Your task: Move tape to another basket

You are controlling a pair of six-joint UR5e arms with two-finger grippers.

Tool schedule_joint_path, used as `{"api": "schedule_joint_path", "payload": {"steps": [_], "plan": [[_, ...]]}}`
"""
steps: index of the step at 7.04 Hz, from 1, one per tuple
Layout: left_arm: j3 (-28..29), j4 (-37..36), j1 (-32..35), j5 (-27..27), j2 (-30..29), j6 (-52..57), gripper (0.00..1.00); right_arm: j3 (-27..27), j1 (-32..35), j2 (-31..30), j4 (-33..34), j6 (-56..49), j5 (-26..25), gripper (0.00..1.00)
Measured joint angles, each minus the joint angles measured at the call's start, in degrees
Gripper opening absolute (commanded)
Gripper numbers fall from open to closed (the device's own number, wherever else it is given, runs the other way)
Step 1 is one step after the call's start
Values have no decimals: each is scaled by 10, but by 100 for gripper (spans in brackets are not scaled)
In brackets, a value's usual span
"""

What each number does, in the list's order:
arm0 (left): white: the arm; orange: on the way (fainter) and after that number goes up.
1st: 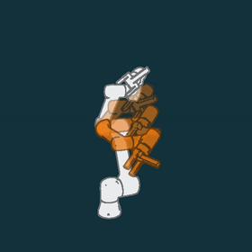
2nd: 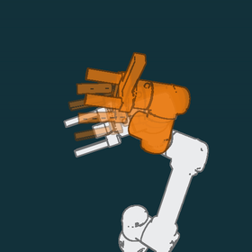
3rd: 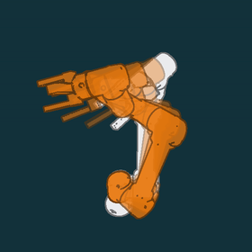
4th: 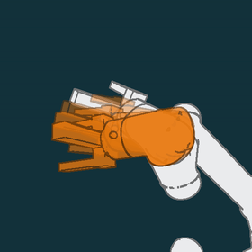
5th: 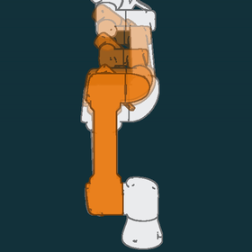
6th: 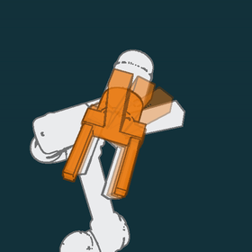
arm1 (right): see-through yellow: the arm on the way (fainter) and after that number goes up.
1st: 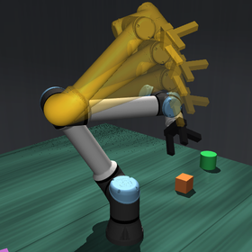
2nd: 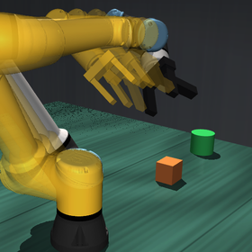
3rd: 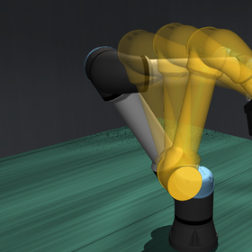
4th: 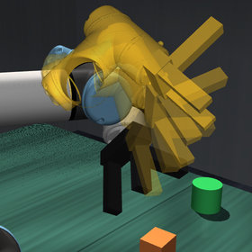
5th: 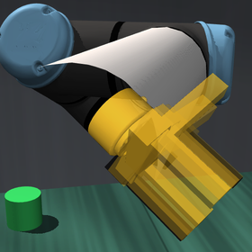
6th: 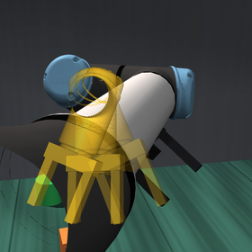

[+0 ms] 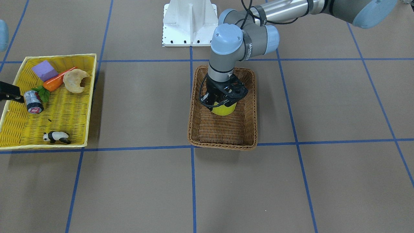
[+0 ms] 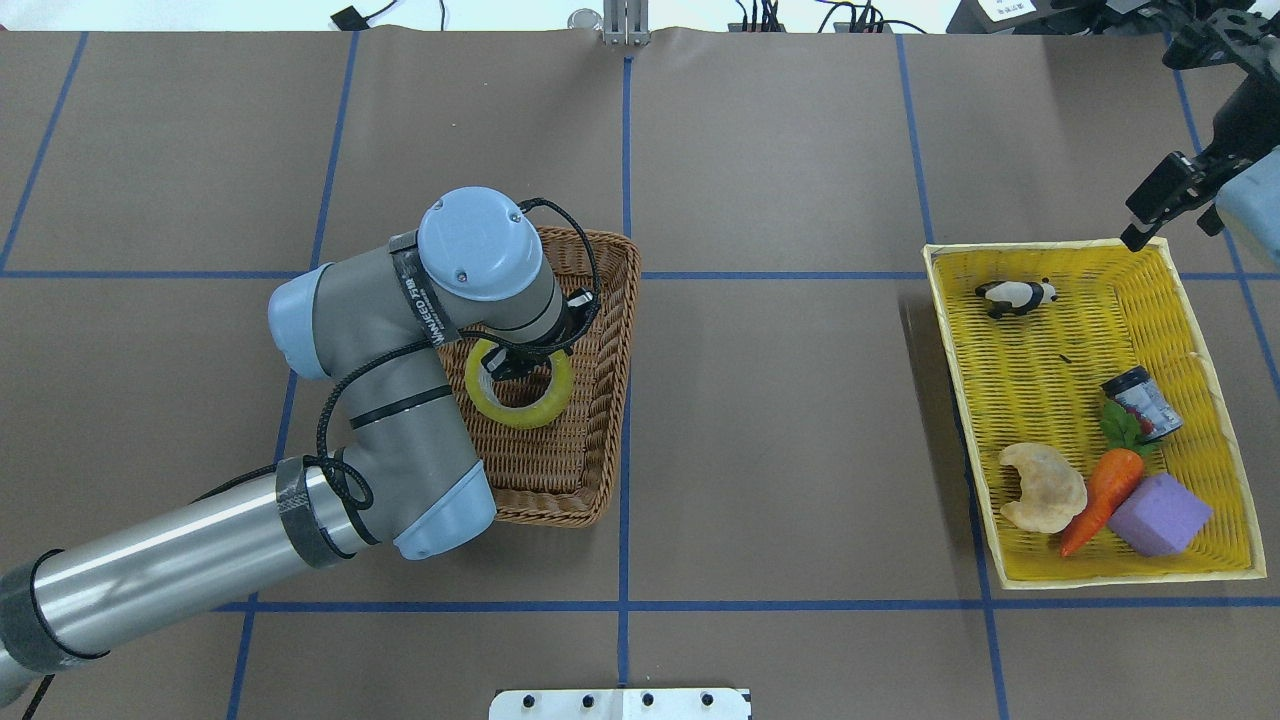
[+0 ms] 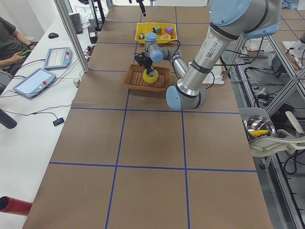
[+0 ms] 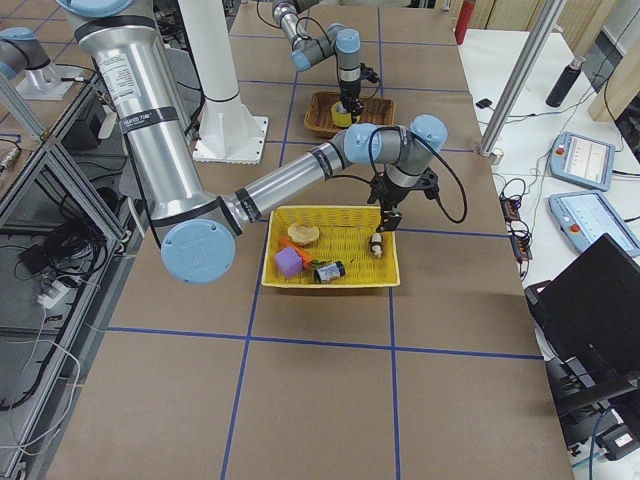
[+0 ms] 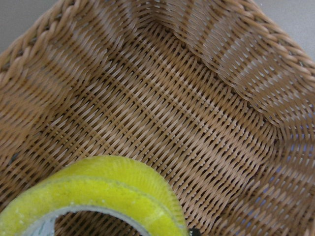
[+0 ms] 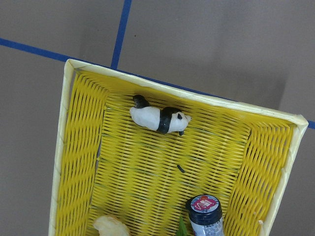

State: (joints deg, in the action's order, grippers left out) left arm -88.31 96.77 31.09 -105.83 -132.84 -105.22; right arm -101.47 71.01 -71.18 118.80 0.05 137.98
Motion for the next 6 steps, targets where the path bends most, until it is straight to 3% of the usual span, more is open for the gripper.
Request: {"api": "schedule_joint_path", "payload": {"steps": [2,4,5,6], "plan": [[11,0,0,0,-3,1,22,0,0,0,-1,9,2,100],[18,0,0,0,-2,1,83,0,-1,-1,-2,11,4,100],[19,0,0,0,-1,4,97,0,-1,-1,-3,11,7,100],[18,-3,0,0,-2,13,97,1,-1,-2,-3,11,11,100]]}}
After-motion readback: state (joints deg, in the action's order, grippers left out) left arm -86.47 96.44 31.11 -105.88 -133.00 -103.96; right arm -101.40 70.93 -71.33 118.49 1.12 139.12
